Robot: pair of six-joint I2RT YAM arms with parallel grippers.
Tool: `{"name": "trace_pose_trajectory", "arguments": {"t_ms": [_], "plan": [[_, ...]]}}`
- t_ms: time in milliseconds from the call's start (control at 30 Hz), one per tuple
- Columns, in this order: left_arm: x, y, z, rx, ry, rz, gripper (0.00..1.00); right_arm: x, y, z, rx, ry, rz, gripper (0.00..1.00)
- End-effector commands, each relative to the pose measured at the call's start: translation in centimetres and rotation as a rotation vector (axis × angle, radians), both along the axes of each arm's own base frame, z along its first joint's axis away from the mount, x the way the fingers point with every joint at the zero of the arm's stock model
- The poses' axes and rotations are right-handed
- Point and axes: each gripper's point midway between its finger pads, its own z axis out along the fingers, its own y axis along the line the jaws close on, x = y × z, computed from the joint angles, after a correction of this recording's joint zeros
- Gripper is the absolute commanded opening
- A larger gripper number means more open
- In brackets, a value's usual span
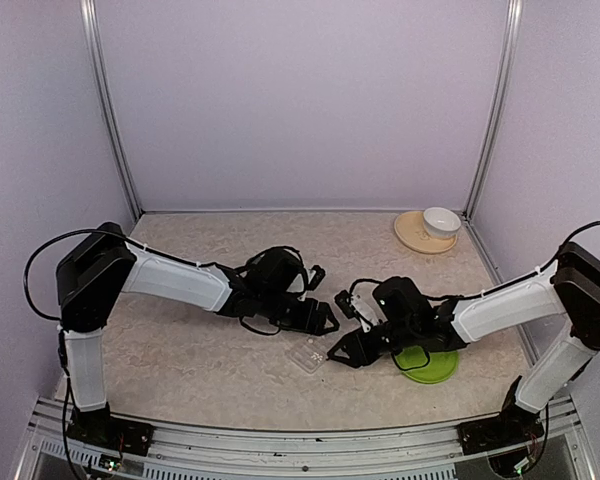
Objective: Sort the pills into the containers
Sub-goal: Move the pill container to the center of the board, then position the pill container at the center of the board.
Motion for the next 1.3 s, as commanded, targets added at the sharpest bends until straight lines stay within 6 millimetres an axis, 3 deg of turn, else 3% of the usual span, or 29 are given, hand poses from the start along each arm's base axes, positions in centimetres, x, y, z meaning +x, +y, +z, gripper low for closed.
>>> {"name": "trace_pose_trajectory", "arguments": {"t_ms": [0, 167, 433, 800, 933, 967, 1000, 1100, 1267], "plan": [[2.6, 0.2, 5.6, -0.08, -0.102, 0.021, 0.8, -0.6, -0.9, -1.3, -0.135, -0.074, 0.005, 0.57], [3.0, 2.1, 9.2, -0.092, -0.166, 0.059, 0.98, -0.5, -1.2, -2.5, -0.268, -0.121, -0.024, 0.7], [1.7, 5.7, 11.9, -0.096, -0.223, 0.123, 0.99, 0.4, -0.6, -3.7, -0.391, -0.144, -0.063, 0.72], [2.3, 10.1, 14.1, -0.076, -0.297, 0.259, 0.99, 1.4, 0.7, -5.3, -0.448, -0.116, -0.136, 0.73], [2.7, 11.3, 15.5, -0.079, -0.332, 0.308, 0.99, 2.2, 0.9, -5.8, -0.47, -0.11, -0.193, 0.78], [2.8, 11.7, 15.7, -0.076, -0.34, 0.32, 0.99, 2.5, 1.0, -5.9, -0.472, -0.114, -0.206, 0.89], [2.8, 12.0, 15.9, -0.072, -0.344, 0.331, 0.99, 2.8, 1.2, -5.9, -0.473, -0.118, -0.219, 0.99], [2.5, 12.6, 15.9, -0.06, -0.341, 0.34, 0.99, 3.8, 1.4, -6.3, -0.5, -0.138, -0.257, 1.0], [1.1, 13.5, 14.3, -0.029, -0.296, 0.347, 0.99, 5.9, 2.6, -6.1, -0.479, -0.149, -0.295, 1.0]]}}
